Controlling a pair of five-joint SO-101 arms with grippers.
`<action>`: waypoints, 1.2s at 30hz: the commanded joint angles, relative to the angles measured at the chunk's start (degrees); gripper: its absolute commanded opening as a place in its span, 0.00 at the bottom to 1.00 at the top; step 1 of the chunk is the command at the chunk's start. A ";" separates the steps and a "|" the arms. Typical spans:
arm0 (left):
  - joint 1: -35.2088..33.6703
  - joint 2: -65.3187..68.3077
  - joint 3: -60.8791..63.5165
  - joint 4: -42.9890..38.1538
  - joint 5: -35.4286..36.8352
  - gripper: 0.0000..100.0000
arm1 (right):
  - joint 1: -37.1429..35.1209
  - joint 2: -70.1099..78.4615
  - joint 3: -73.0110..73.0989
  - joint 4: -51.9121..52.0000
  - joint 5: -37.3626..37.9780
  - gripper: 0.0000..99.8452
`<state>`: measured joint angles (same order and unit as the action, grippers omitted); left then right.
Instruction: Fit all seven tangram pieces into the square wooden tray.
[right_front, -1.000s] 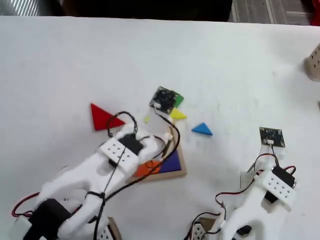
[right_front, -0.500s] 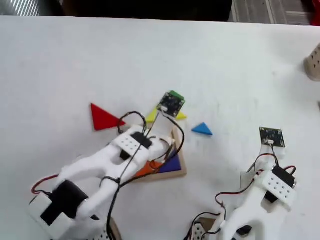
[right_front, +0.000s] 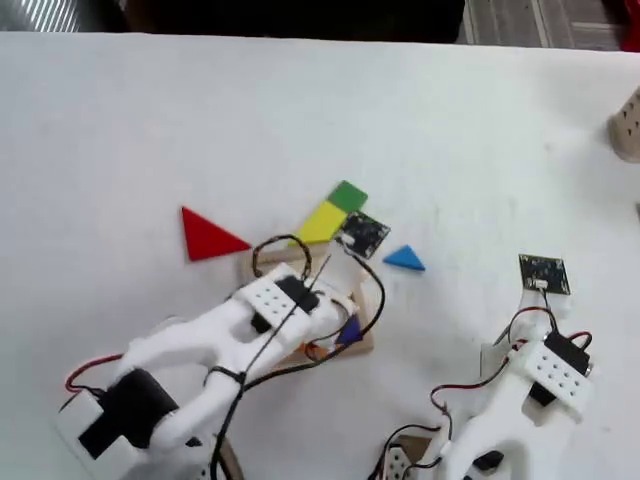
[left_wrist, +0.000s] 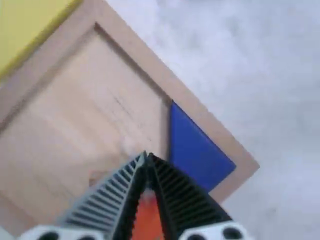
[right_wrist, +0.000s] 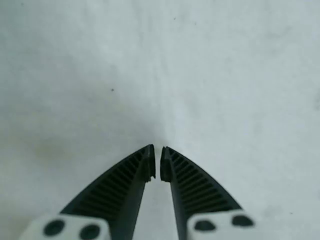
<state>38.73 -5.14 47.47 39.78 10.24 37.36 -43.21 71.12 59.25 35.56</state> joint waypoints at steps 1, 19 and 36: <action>-0.66 -2.68 -4.40 -0.88 -0.18 0.02 | -0.75 -1.27 -0.18 -0.66 0.53 0.03; -17.01 -2.77 -4.84 5.54 -0.62 0.02 | -0.75 -1.27 -0.18 -0.66 0.53 0.03; -7.60 -2.77 0.35 5.27 -0.26 0.02 | -0.75 -1.36 -0.18 -0.66 0.53 0.03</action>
<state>29.49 -5.41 48.09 44.35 10.15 37.36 -43.21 71.12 59.25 35.56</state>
